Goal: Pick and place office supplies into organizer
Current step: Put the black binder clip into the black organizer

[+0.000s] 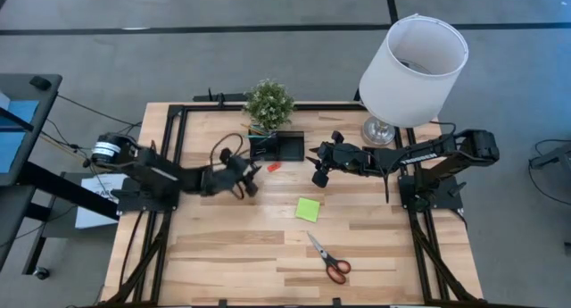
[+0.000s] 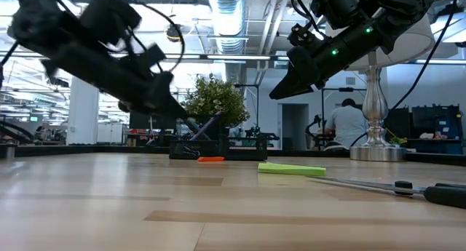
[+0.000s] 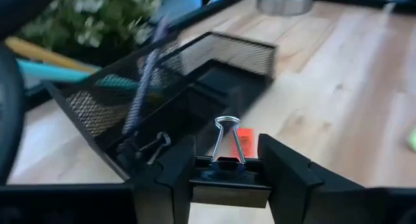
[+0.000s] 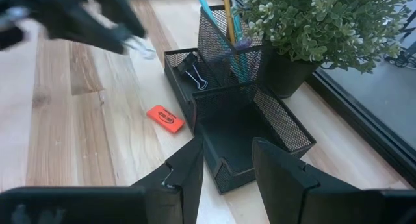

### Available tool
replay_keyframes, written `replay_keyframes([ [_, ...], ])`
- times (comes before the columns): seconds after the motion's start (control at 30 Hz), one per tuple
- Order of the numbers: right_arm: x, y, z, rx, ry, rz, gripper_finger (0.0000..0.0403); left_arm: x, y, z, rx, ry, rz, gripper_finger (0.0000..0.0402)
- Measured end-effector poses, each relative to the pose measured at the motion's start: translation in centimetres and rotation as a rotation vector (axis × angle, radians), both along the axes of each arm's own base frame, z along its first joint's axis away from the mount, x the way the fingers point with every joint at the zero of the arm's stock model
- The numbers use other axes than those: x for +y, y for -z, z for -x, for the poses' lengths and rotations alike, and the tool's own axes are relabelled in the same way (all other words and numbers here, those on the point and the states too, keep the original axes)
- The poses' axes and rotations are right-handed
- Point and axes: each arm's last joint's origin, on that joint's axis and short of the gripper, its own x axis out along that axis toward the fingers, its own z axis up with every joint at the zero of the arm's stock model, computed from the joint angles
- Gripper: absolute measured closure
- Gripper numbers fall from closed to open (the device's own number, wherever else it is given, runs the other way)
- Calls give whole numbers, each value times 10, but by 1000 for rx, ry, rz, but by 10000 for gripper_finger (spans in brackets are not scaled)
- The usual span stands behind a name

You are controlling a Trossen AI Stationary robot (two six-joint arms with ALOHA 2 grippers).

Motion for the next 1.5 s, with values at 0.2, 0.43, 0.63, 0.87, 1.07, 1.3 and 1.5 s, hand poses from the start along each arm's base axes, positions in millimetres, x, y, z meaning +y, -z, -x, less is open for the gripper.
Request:
replay_keyframes([
  [0.2, 0, 0, 0, 0, 0, 0, 276, 38, 8, -3, 17, -18, 21, 267],
  [0.43, 0, 0, 0, 0, 0, 0, 276, 57, 7, -9, -46, 33, 67, 265],
  [0.63, 0, 0, 0, 0, 0, 0, 276, 57, 3, -17, -39, 76, 73, 221],
  [0.87, 0, 0, 0, 0, 0, 0, 276, 59, 0, -19, -43, 41, 50, 201],
  [1.07, 0, 0, 0, 0, 0, 0, 276, 58, 0, -19, -45, 56, 64, 200],
  [1.3, 0, 0, 0, 0, 0, 0, 276, 41, 12, -17, 29, 146, 222, 199],
  [1.5, 0, 0, 0, 0, 0, 0, 276, 24, 17, -15, 90, 133, 209, 199],
])
